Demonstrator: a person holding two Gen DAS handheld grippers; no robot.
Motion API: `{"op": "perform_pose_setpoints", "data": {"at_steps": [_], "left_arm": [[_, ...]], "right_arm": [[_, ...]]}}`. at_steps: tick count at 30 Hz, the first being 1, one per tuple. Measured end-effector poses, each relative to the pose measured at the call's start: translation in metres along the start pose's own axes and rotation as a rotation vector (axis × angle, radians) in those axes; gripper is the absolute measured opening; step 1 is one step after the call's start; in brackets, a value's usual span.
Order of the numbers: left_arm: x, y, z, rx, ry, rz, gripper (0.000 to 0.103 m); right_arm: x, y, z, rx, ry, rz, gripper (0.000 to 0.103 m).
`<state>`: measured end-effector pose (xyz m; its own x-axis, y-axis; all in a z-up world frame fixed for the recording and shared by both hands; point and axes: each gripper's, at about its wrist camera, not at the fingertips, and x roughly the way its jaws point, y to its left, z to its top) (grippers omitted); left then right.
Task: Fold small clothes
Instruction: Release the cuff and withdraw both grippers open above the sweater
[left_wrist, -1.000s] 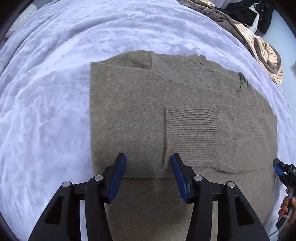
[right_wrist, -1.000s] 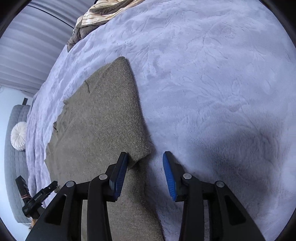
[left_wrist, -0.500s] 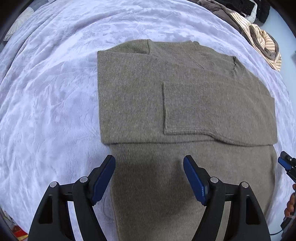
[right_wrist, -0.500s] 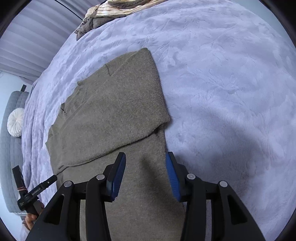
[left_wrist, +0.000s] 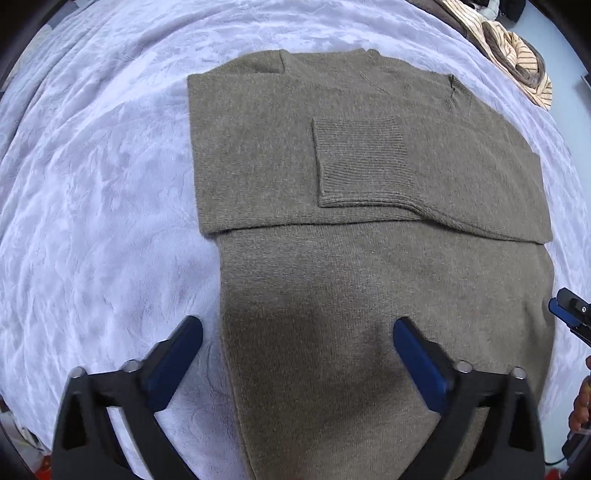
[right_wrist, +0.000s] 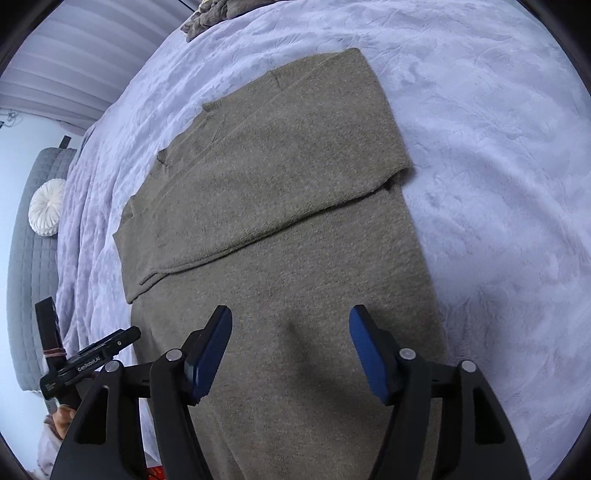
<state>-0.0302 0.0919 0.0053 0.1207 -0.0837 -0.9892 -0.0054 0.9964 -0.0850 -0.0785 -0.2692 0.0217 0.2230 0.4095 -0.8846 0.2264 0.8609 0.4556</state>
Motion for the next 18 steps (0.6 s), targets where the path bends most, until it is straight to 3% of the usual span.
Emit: {"op": "perform_pose_setpoints", "data": {"at_steps": [5, 7, 14, 18], "left_arm": [[-0.002, 0.0, -0.009, 0.018, 0.012, 0.009, 0.103], [0.0, -0.007, -0.01, 0.026, 0.019, 0.019, 0.103], [0.001, -0.015, -0.027, 0.022, 0.026, 0.055, 0.103], [0.003, -0.015, -0.038, 0.028, 0.061, 0.025, 0.103]], "right_arm": [[0.006, 0.008, -0.006, -0.01, 0.018, 0.009, 0.071], [0.008, 0.012, -0.008, -0.017, 0.025, 0.014, 0.08], [0.011, 0.021, -0.015, -0.05, 0.051, 0.034, 0.08], [0.011, 0.02, -0.018, -0.053, 0.06, 0.048, 0.08]]}}
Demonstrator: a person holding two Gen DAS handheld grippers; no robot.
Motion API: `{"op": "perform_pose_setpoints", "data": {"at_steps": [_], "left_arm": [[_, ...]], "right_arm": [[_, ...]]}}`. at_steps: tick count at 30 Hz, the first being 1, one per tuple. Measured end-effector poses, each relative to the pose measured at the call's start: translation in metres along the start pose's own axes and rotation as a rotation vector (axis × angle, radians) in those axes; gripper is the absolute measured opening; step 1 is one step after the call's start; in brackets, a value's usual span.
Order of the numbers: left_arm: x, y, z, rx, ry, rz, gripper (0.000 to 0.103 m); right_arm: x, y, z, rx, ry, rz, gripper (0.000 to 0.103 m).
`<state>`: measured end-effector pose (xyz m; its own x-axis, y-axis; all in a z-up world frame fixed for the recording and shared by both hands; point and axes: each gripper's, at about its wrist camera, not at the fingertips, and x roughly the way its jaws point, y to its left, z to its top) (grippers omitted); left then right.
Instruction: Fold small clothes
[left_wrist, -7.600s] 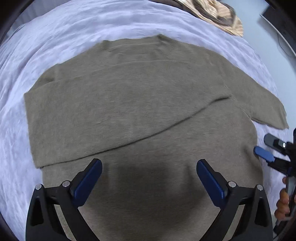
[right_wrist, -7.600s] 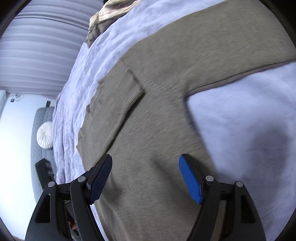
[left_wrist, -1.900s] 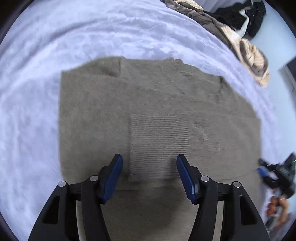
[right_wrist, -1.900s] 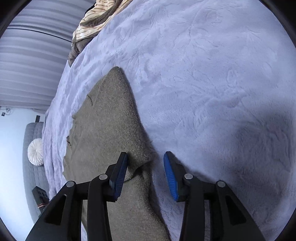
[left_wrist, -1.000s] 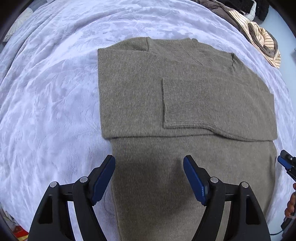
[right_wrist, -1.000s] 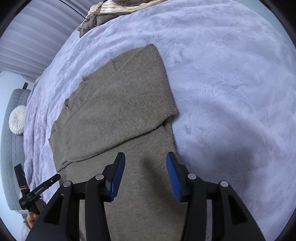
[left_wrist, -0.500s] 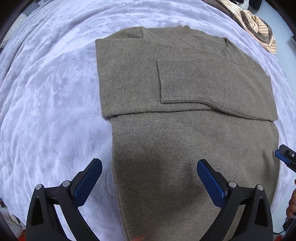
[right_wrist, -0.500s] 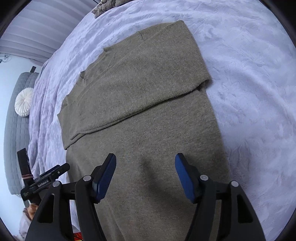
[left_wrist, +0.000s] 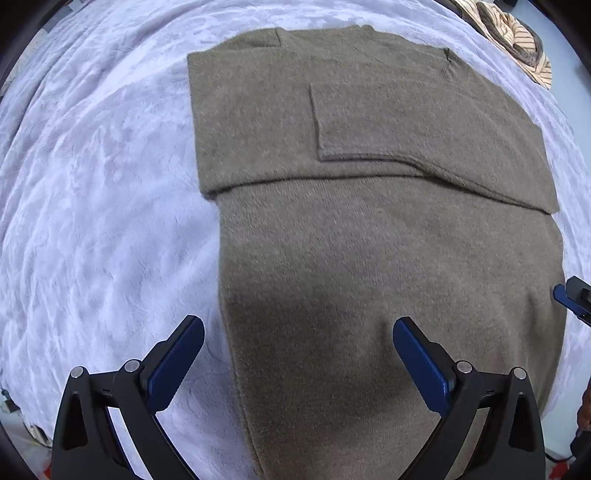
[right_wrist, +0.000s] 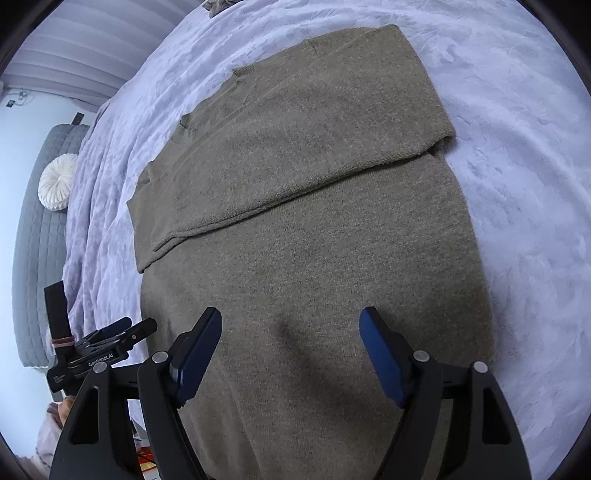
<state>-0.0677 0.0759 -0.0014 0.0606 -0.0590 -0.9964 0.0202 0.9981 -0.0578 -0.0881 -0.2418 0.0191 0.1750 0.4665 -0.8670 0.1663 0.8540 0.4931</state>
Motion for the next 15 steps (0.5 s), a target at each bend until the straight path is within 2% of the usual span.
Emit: {"op": "perform_pose_setpoints", "data": {"at_steps": [5, 9, 12, 15], "left_arm": [[-0.005, -0.009, -0.021, 0.008, 0.01, 0.001, 0.103], [-0.011, -0.005, -0.051, 0.003, 0.027, -0.065, 0.103], [-0.012, 0.002, -0.077, 0.014, 0.064, -0.101, 0.103], [-0.008, 0.009, -0.112, 0.018, 0.133, -0.148, 0.103]], "right_arm": [[-0.002, -0.004, -0.005, -0.001, 0.011, 0.022, 0.08], [-0.011, -0.009, -0.012, -0.035, 0.04, 0.046, 0.08], [-0.021, -0.02, -0.025, -0.08, 0.101, 0.086, 0.08], [-0.027, -0.037, -0.047, -0.112, 0.191, 0.092, 0.08]]}}
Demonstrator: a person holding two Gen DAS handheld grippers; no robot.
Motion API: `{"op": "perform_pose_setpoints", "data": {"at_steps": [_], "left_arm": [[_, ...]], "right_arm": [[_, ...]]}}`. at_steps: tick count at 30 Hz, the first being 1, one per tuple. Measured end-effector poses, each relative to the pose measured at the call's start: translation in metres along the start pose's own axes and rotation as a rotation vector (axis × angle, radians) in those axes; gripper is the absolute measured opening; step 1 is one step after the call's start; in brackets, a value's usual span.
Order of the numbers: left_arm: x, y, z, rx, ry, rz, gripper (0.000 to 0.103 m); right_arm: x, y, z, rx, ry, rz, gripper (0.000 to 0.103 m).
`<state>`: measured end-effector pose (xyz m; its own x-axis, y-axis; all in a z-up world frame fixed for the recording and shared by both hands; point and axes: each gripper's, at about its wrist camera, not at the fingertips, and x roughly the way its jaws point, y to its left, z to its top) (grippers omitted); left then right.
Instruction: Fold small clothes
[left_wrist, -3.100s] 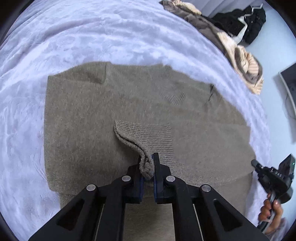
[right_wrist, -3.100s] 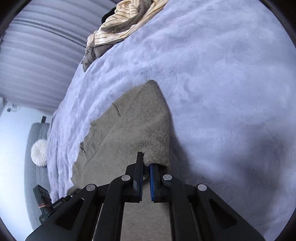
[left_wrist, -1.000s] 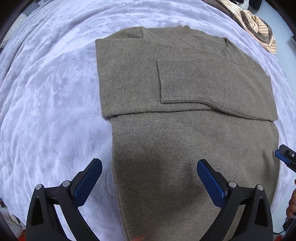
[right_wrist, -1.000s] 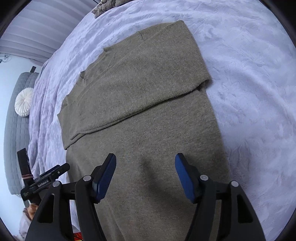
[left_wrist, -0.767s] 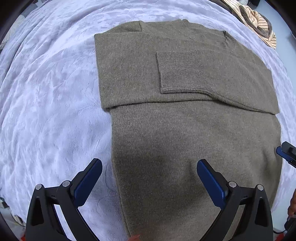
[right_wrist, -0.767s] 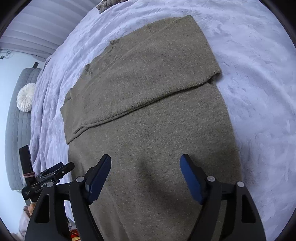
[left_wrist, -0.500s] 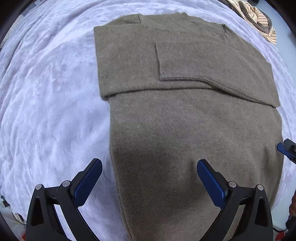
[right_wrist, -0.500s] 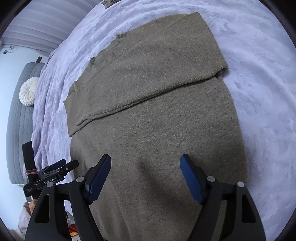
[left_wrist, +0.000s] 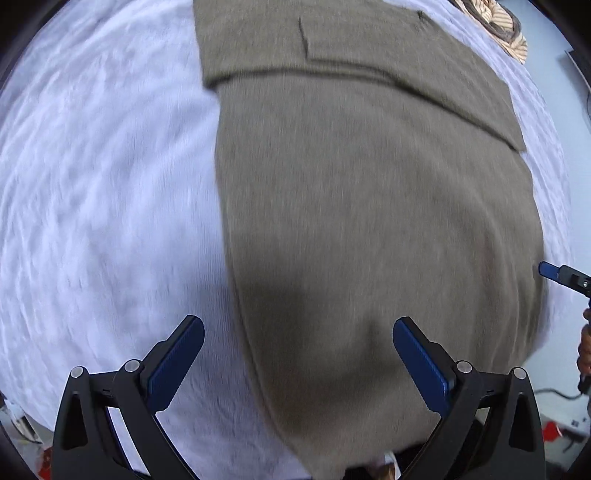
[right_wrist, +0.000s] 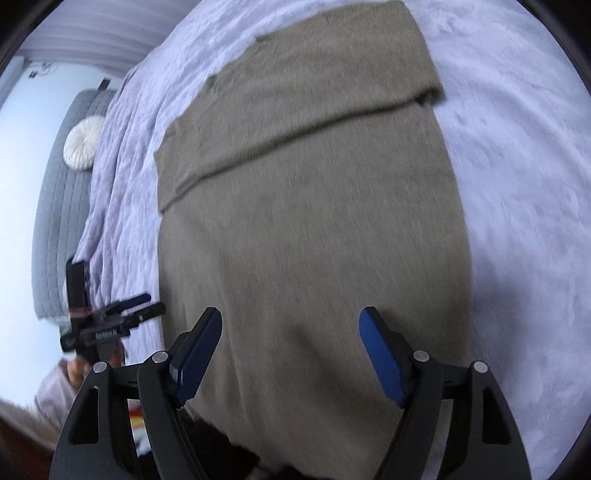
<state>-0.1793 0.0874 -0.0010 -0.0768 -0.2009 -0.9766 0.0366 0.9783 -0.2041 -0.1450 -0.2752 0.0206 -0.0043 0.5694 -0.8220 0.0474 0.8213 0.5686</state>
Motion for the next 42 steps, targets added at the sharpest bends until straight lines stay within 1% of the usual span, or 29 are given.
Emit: {"op": "perform_pose_setpoints", "data": {"at_steps": [1, 3, 5, 7, 9, 11, 13, 14, 15, 16, 17, 18, 19, 20, 21, 22, 24, 26, 29, 31, 32, 34, 35, 37, 38, 40, 42], "left_arm": [[0.003, 0.002, -0.013, -0.004, 0.032, -0.022, 0.103], [0.008, 0.006, -0.029, -0.009, 0.08, -0.066, 0.103], [0.014, 0.006, -0.048, -0.017, 0.13, -0.121, 0.103], [0.022, 0.0, -0.066, -0.022, 0.181, -0.186, 0.103], [0.029, -0.008, -0.075, -0.013, 0.222, -0.226, 0.103], [0.04, -0.016, -0.079, 0.014, 0.261, -0.221, 0.103], [0.044, -0.024, -0.081, 0.033, 0.273, -0.196, 0.102], [0.046, -0.023, -0.08, 0.029, 0.272, -0.19, 0.102], [0.045, -0.024, -0.079, 0.021, 0.271, -0.19, 0.097], [0.045, -0.026, -0.079, 0.015, 0.267, -0.191, 0.081], [0.046, -0.028, -0.07, 0.016, 0.269, -0.185, 0.073], [0.045, -0.026, -0.067, 0.026, 0.274, -0.181, 0.053], [0.042, -0.02, -0.06, 0.025, 0.278, -0.205, 0.034], [0.04, -0.017, -0.059, 0.012, 0.283, -0.237, 0.025], [0.036, -0.008, -0.056, -0.006, 0.288, -0.28, 0.018], [0.029, -0.004, -0.053, -0.037, 0.278, -0.34, 0.018], [0.016, 0.0, -0.041, -0.063, 0.246, -0.409, 0.018], [0.002, 0.0, -0.027, -0.083, 0.186, -0.468, 0.018], [-0.011, 0.001, -0.005, -0.126, 0.086, -0.525, 0.018], [-0.021, 0.008, 0.012, -0.147, 0.018, -0.543, 0.018], [-0.028, 0.011, 0.025, -0.161, -0.028, -0.551, 0.018], [-0.034, 0.015, 0.046, -0.179, -0.09, -0.547, 0.018], [-0.037, 0.017, 0.056, -0.183, -0.118, -0.531, 0.018], [-0.049, 0.033, 0.087, -0.19, -0.176, -0.481, 0.018], [-0.048, 0.038, 0.099, -0.201, -0.194, -0.457, 0.018], [-0.046, 0.041, 0.118, -0.211, -0.217, -0.406, 0.019], [-0.042, 0.049, 0.131, -0.194, -0.234, -0.341, 0.019]], "right_arm": [[-0.001, -0.007, -0.009, 0.008, 0.029, 0.003, 0.08], [-0.004, -0.02, -0.028, 0.032, 0.074, 0.012, 0.08], [-0.009, -0.033, -0.046, 0.056, 0.105, 0.008, 0.08], [-0.011, -0.044, -0.061, 0.09, 0.132, 0.025, 0.08], [-0.006, -0.054, -0.075, 0.136, 0.173, 0.05, 0.08], [0.004, -0.059, -0.084, 0.157, 0.201, 0.066, 0.08], [0.015, -0.059, -0.088, 0.166, 0.21, 0.081, 0.08], [0.02, -0.058, -0.088, 0.176, 0.212, 0.104, 0.08], [0.023, -0.057, -0.089, 0.184, 0.211, 0.119, 0.08], [0.027, -0.056, -0.089, 0.203, 0.217, 0.141, 0.077], [0.029, -0.057, -0.09, 0.219, 0.221, 0.159, 0.061], [0.03, -0.056, -0.09, 0.238, 0.222, 0.183, 0.042], [0.029, -0.057, -0.091, 0.249, 0.214, 0.205, 0.007], [0.026, -0.056, -0.091, 0.264, 0.193, 0.258, 0.007], [0.023, -0.054, -0.089, 0.269, 0.177, 0.301, 0.007], [0.02, -0.051, -0.088, 0.27, 0.164, 0.33, 0.007], [0.012, -0.042, -0.077, 0.275, 0.118, 0.397, 0.007], [0.006, -0.035, -0.065, 0.284, 0.065, 0.46, 0.007], [-0.002, -0.025, -0.042, 0.281, -0.017, 0.55, 0.006], [-0.004, -0.019, -0.023, 0.278, -0.069, 0.602, 0.006], [-0.005, -0.016, -0.011, 0.277, -0.099, 0.63, 0.006], [-0.005, -0.014, 0.009, 0.276, -0.14, 0.656, 0.006], [-0.004, -0.014, 0.021, 0.275, -0.163, 0.664, 0.006], [0.0, -0.019, 0.046, 0.299, -0.205, 0.658, 0.006], [0.004, -0.024, 0.057, 0.321, -0.222, 0.653, 0.006], [0.013, -0.033, 0.077, 0.37, -0.243, 0.625, 0.006], [0.023, -0.045, 0.095, 0.405, -0.253, 0.565, 0.006]]}}
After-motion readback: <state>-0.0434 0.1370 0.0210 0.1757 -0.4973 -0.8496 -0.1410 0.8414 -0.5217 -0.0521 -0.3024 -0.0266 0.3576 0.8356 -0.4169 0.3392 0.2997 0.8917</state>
